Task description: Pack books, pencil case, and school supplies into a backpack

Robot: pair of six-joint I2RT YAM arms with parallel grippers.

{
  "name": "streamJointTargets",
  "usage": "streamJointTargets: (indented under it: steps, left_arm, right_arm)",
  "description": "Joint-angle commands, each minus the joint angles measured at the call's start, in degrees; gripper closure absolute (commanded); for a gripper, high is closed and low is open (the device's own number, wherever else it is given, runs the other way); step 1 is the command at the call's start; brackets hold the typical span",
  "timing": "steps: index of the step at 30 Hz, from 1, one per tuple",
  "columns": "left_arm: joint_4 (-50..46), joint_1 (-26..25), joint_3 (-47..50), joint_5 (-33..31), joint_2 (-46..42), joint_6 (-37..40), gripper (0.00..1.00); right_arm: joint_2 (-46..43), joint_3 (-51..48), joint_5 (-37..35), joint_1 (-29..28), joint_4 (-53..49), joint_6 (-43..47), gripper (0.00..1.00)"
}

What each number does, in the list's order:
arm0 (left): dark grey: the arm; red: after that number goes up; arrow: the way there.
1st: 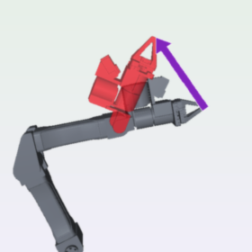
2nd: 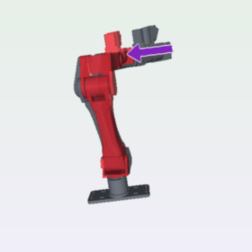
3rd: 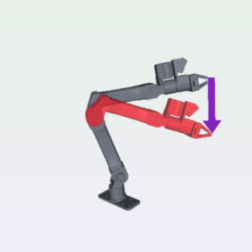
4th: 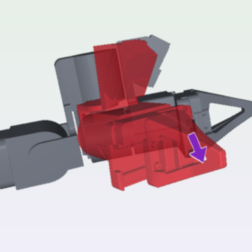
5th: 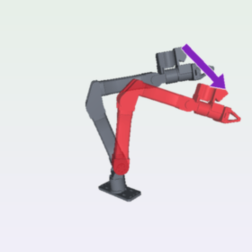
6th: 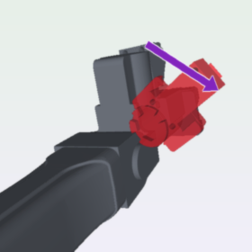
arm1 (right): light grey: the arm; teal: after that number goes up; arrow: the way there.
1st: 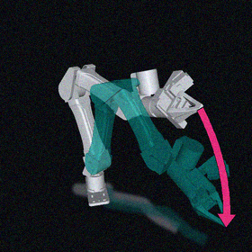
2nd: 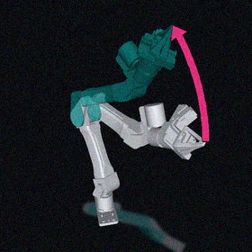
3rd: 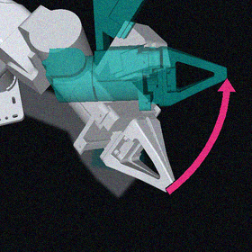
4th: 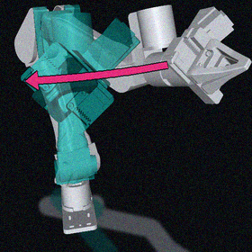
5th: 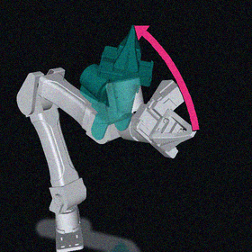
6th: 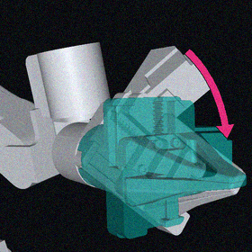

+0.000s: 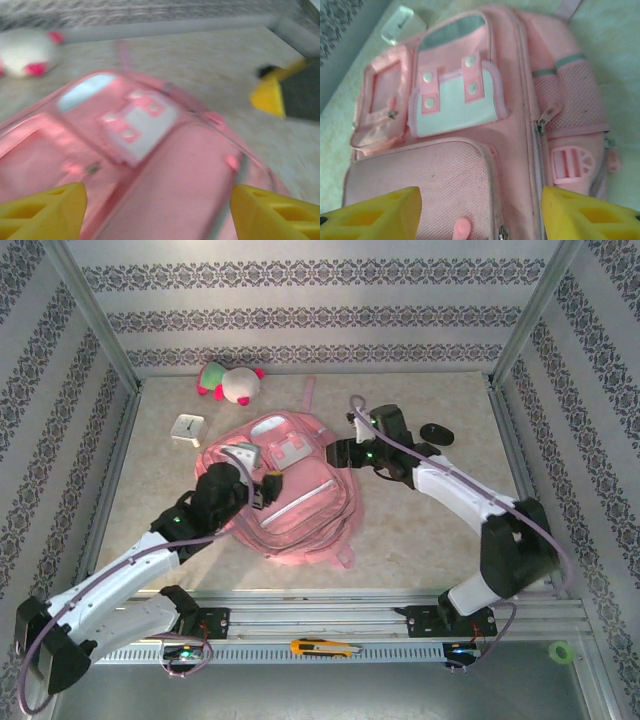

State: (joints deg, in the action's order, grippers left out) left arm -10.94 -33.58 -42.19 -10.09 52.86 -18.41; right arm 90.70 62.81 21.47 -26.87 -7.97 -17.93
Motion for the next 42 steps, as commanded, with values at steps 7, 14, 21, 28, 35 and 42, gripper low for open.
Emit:
streamJointTargets:
  steps: [7, 14, 21, 28, 35, 42]
  left_arm:
    - [2.6, 10.8, 8.7, 1.7, 4.3, -15.0, 0.32]
    - [14.7, 9.4, 6.2, 9.4, 20.6, -12.2, 0.39]
    - [22.3, 6.6, -0.4, 12.0, 33.8, -9.7, 0.39]
    - [22.8, 6.7, -7.0, 12.3, 37.9, -5.4, 0.37]
    - [13.5, 7.6, -7.4, 6.5, 24.3, -3.6, 0.28]
    - [15.4, 10.9, 4.0, -10.4, 5.3, 8.1, 0.01]
  right_arm:
    - [6.3, -5.8, -2.7, -2.6, 1.9, -3.3, 0.42]
    - [-1.4, -21.8, -8.3, -3.8, 10.4, -11.8, 0.42]
    - [-8.3, -30.7, -12.4, -3.7, 13.0, -18.4, 0.41]
    - [-12.9, -29.4, -13.1, -2.9, 10.2, -18.6, 0.4]
    - [-24.7, -24.0, -15.7, 0.0, -1.9, -13.9, 0.37]
    - [-34.7, -25.5, -20.7, 13.3, -0.4, -1.6, 0.02]
